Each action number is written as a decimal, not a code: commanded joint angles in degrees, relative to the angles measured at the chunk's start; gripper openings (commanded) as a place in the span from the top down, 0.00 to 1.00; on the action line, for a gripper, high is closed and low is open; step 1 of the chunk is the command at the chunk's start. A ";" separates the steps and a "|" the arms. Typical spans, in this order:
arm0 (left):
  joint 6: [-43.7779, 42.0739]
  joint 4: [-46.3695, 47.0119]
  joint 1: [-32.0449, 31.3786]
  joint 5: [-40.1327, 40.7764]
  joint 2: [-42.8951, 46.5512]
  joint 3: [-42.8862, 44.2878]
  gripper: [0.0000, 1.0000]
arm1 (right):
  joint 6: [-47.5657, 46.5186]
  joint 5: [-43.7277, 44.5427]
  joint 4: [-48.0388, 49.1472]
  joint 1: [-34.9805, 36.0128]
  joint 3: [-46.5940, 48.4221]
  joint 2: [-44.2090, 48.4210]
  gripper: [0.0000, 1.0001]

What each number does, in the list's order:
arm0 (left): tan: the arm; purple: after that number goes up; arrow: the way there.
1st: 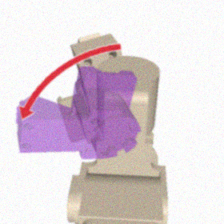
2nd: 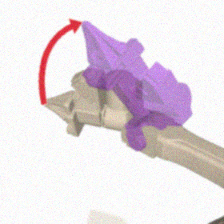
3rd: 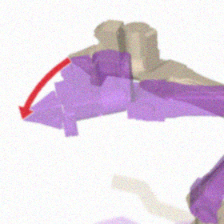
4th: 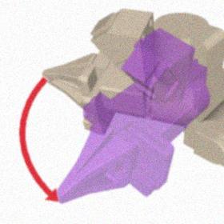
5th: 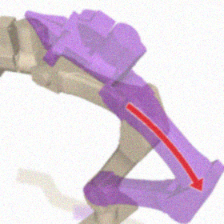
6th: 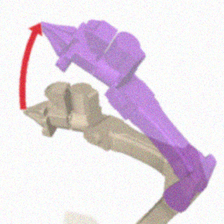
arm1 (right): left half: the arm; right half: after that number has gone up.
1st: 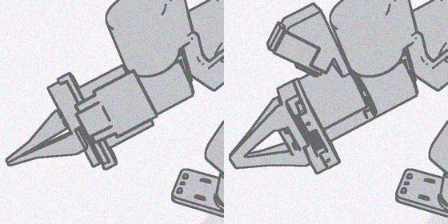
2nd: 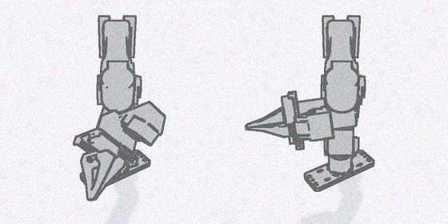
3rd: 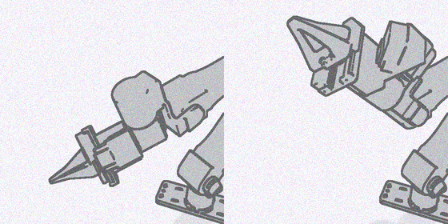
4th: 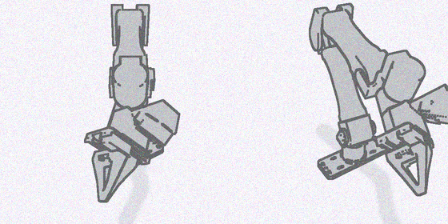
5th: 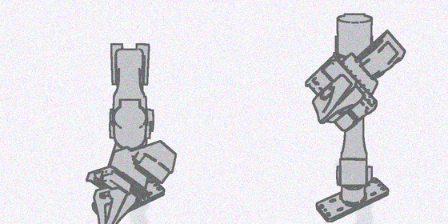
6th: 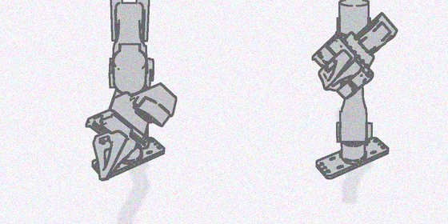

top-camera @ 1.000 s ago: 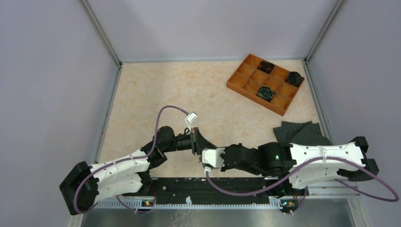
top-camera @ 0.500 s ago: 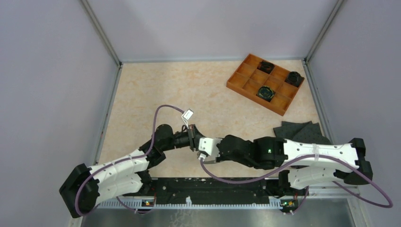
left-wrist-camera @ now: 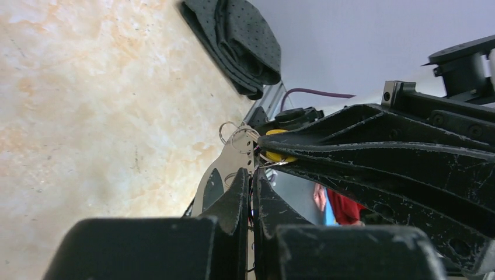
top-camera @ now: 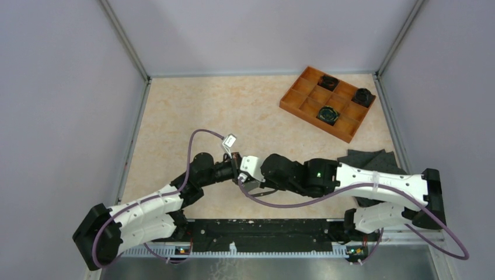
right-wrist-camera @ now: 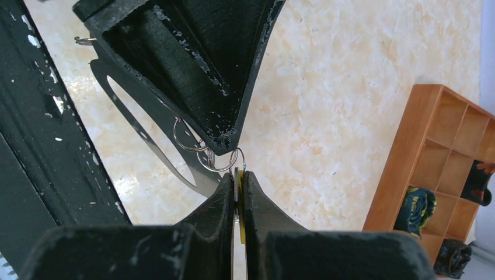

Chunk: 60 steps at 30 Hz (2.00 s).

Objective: Remove the keys from the keyring

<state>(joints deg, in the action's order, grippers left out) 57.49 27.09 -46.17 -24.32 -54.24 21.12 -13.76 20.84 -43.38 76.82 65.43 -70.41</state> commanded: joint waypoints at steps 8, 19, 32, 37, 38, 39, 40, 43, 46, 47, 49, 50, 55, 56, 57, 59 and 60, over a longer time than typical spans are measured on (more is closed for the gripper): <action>-8.90 -2.11 0.87 7.44 -2.10 2.73 1.00 | 3.56 -0.87 0.22 -0.87 6.16 -2.91 1.00; -10.87 -1.71 0.89 3.79 -5.04 3.49 1.00 | 0.84 7.40 -0.59 -0.60 7.67 -5.93 1.00; -7.92 -2.04 1.90 3.40 -4.81 2.10 1.00 | -3.18 16.01 0.24 4.29 6.07 -9.34 1.00; -7.14 -0.93 2.05 4.51 -3.69 1.18 1.00 | 0.26 11.97 -5.41 4.22 10.37 -11.93 1.00; -7.13 -0.89 2.05 4.99 -3.49 1.00 1.00 | 1.32 11.33 -7.15 4.17 11.56 -12.77 1.00; -7.28 -0.88 2.05 5.45 -3.21 0.90 1.00 | 2.28 10.75 -8.62 4.14 12.50 -13.58 1.00; -7.31 -0.94 2.05 5.85 -2.96 0.73 1.00 | 3.22 10.11 -9.82 4.13 13.47 -14.03 1.00; -7.10 -0.28 2.05 6.36 -2.53 0.23 1.00 | 5.41 6.56 -10.98 3.05 15.20 -14.27 1.00; -6.53 1.20 2.05 6.74 -2.37 -0.46 1.00 | 7.68 2.79 -10.89 1.00 16.05 -13.78 1.00; -6.39 1.47 2.05 6.83 -2.35 -0.53 1.00 | 8.37 1.93 -10.69 0.30 16.09 -13.59 1.00; -6.18 2.19 2.05 6.95 -2.32 -0.79 1.00 | 9.67 -0.29 -9.96 -1.18 15.61 -12.80 1.00; -6.06 2.40 2.05 6.92 -2.28 -0.82 1.00 | 10.19 -1.41 -9.40 -2.03 15.18 -12.35 1.00; -5.58 3.84 2.05 7.19 -2.23 -1.41 1.00 | 12.98 -10.06 -5.71 -7.55 12.46 -9.50 1.00; -5.43 4.31 2.05 7.32 -2.23 -1.55 1.00 | 13.28 -12.18 -4.88 -8.74 11.90 -9.04 1.00; -5.20 4.78 2.05 7.30 -2.21 -1.79 1.00 | 14.59 -13.92 -3.92 -10.00 11.43 -8.60 1.00; -4.67 5.74 2.07 7.35 -2.23 -2.17 1.00 | 15.97 -17.24 -2.42 -11.63 10.33 -7.83 1.00; -4.47 6.08 2.05 7.35 -2.18 -2.35 1.00 | 16.42 -18.30 -1.91 -12.21 9.92 -7.52 1.00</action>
<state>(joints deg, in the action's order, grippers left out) 52.62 29.47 -44.42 -19.09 -56.75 19.84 -2.28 11.77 -52.36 67.18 76.09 -82.02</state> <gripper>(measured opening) 0.034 0.022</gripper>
